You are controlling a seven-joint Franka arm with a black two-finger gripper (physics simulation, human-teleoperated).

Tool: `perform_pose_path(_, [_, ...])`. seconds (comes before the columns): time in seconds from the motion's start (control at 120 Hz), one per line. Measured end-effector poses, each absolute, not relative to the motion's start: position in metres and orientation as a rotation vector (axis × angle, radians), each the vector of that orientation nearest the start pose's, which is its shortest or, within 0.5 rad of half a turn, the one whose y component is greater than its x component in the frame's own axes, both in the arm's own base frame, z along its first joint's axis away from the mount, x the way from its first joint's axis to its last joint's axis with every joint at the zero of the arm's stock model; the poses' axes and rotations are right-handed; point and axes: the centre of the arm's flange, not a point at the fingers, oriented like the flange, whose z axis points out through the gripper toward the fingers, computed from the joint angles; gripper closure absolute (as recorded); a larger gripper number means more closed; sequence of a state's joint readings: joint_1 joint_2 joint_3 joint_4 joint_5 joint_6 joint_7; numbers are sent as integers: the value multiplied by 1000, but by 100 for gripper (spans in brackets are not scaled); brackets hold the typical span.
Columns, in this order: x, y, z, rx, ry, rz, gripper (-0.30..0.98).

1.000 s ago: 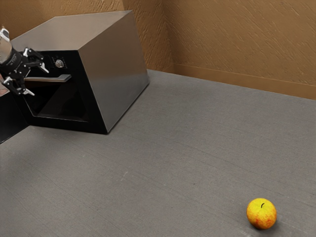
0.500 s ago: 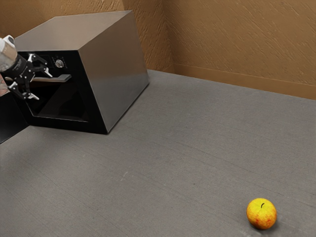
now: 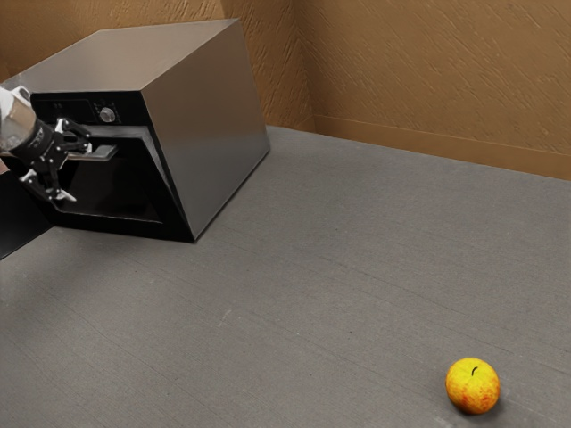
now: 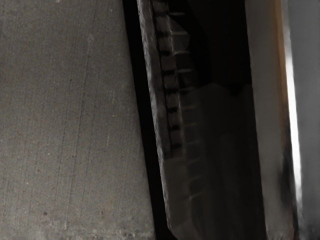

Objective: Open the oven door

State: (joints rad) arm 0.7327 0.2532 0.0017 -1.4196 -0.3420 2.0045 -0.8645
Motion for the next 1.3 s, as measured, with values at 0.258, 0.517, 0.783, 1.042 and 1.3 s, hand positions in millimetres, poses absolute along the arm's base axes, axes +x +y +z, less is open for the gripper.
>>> perform_pose_path(0.258, [462, 401, 622, 1763, 2075, 516, 1])
perform_pose_path(0.517, [469, 310, 680, 1850, 1946, 566, 0])
perform_pose_path(0.783, [529, 224, 631, 1973, 1921, 210, 0])
perform_pose_path(1.042, [527, 129, 653, 2050, 2073, -41, 0])
perform_pose_path(1.3, [526, 3, 669, 2073, 2159, -115, 0])
